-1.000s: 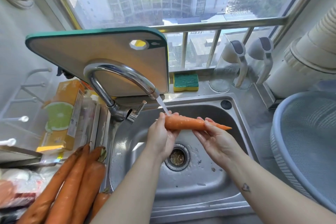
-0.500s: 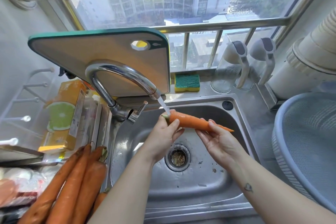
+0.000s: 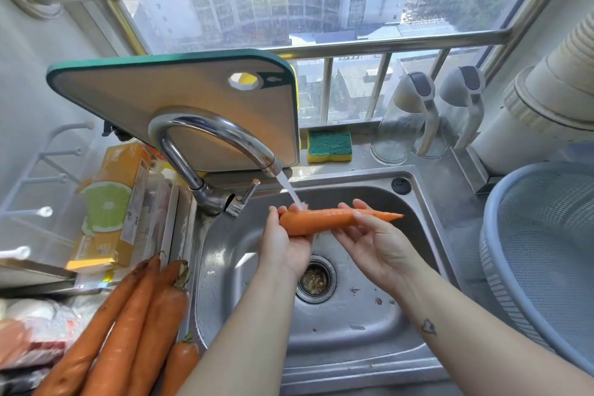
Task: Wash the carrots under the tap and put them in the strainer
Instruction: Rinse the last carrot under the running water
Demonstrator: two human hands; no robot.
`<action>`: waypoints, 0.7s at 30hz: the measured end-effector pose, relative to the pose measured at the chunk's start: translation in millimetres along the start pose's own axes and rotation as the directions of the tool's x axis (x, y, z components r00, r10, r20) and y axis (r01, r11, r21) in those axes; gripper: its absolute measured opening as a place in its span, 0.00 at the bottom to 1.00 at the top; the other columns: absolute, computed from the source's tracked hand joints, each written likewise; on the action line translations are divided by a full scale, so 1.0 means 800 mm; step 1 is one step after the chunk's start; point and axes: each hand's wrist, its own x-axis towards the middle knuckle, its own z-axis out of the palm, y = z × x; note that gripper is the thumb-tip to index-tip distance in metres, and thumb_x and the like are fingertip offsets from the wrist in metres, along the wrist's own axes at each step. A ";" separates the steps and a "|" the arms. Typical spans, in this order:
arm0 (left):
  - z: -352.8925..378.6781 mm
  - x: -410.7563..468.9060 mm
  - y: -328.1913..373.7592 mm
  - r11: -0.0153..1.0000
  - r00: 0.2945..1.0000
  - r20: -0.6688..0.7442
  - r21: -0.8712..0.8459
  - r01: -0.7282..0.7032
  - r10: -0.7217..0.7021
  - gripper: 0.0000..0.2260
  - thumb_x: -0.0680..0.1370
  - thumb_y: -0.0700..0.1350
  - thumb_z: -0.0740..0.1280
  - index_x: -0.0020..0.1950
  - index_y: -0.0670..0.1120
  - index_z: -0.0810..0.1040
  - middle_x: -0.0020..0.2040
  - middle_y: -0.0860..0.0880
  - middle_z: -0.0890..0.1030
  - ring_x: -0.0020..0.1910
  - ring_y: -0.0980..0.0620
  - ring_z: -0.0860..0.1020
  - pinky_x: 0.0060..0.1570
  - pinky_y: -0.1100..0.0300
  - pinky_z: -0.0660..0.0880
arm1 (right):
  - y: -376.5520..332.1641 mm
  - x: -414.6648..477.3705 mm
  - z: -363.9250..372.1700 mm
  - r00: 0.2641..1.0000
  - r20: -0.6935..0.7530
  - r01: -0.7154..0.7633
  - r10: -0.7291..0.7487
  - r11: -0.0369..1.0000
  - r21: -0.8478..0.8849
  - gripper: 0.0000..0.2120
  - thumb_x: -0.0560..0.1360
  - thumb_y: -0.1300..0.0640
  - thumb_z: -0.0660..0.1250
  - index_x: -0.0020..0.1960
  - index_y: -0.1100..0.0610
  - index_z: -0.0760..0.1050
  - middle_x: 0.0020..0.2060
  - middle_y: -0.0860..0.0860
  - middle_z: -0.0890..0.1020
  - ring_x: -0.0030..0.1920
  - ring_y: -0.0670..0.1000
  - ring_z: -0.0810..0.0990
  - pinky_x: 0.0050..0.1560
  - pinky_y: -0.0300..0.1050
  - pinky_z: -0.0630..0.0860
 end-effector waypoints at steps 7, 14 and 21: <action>0.002 -0.006 -0.005 0.988 0.994 0.110 0.151 -0.008 -0.009 0.08 0.81 0.46 0.61 0.55 0.42 0.72 0.45 0.45 0.76 0.44 0.50 0.77 0.43 0.53 0.76 | -0.010 -0.001 -0.002 0.994 -0.064 -0.095 0.089 0.991 -0.099 0.06 0.77 0.59 0.65 0.53 0.60 0.74 0.48 0.58 0.79 0.49 0.57 0.80 0.47 0.48 0.81; 0.002 -0.017 -0.013 0.993 0.979 0.193 0.108 0.051 -0.072 0.12 0.81 0.51 0.58 0.56 0.43 0.72 0.52 0.41 0.78 0.51 0.46 0.77 0.57 0.48 0.71 | -0.010 -0.002 0.001 1.000 -0.005 -0.031 0.031 0.999 0.027 0.04 0.77 0.59 0.64 0.50 0.59 0.74 0.50 0.58 0.78 0.58 0.59 0.78 0.56 0.57 0.78; 0.009 -0.013 -0.007 0.991 0.987 0.158 0.133 0.020 -0.041 0.06 0.82 0.42 0.58 0.51 0.40 0.72 0.47 0.43 0.76 0.49 0.46 0.77 0.62 0.47 0.71 | -0.009 0.004 -0.004 0.999 0.004 0.039 -0.039 0.997 0.068 0.03 0.78 0.66 0.60 0.50 0.60 0.69 0.42 0.59 0.85 0.50 0.58 0.81 0.45 0.55 0.81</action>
